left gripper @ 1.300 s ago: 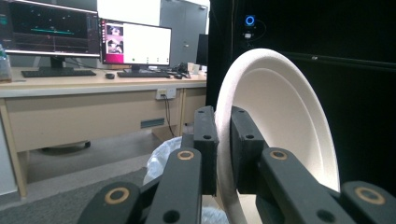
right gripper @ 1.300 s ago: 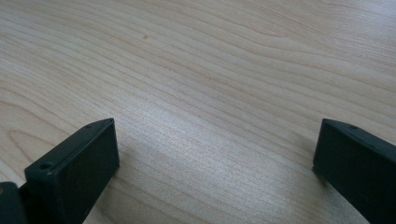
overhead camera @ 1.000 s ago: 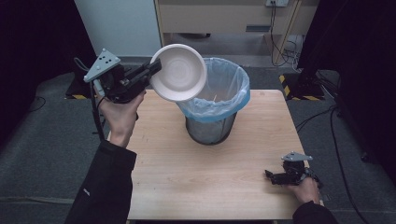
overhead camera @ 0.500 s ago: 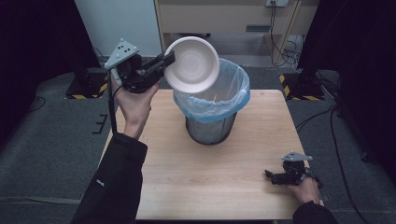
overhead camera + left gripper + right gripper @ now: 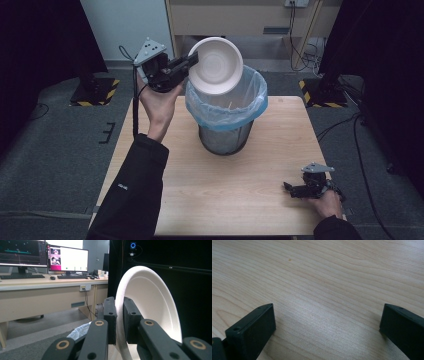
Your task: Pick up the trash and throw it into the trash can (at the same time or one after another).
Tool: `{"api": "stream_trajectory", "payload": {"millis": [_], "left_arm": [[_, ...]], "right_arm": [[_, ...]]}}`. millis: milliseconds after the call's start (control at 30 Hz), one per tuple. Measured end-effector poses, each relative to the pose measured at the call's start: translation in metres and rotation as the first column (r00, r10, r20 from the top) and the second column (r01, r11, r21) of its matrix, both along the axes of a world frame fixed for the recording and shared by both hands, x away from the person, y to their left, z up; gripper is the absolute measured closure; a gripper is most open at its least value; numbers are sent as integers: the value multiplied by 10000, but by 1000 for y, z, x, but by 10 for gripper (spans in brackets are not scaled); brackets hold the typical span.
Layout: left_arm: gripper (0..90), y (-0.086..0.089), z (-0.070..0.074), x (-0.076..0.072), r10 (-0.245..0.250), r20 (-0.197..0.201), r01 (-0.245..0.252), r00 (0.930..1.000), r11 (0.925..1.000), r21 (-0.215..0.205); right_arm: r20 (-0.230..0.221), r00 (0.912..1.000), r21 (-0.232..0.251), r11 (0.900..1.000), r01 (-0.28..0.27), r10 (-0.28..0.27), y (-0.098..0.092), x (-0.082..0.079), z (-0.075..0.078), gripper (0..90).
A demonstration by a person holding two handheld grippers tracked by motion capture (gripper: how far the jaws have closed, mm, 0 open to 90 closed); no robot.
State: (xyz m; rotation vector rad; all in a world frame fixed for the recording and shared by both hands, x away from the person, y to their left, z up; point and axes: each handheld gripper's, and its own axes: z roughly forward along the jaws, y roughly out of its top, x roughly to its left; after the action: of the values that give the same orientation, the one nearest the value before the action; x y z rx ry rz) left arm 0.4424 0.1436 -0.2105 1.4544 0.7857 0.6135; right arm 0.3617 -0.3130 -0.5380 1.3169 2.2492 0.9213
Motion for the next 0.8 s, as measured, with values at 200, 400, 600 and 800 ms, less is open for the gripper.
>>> {"api": "stream_trajectory", "payload": {"millis": [200,400,600,800], "left_arm": [[823,-6,-6,9,109,-51,-109,9999,9999,15],[823,-15,-15,23,366,-128,-363,9992,9990,253],[823,-20,-22,34,604,-170,-596,9980,9973,417],[823,-25,-29,41,701,-349,-682,9969,9962,533]], "right_arm": [[4,10000,8,10000,-6,6,0,0,0,4],[13,10000,5,10000,-12,12,0,0,0,3],[16,10000,3,10000,-21,21,0,0,0,3],[16,10000,14,10000,-25,25,0,0,0,4]]}}
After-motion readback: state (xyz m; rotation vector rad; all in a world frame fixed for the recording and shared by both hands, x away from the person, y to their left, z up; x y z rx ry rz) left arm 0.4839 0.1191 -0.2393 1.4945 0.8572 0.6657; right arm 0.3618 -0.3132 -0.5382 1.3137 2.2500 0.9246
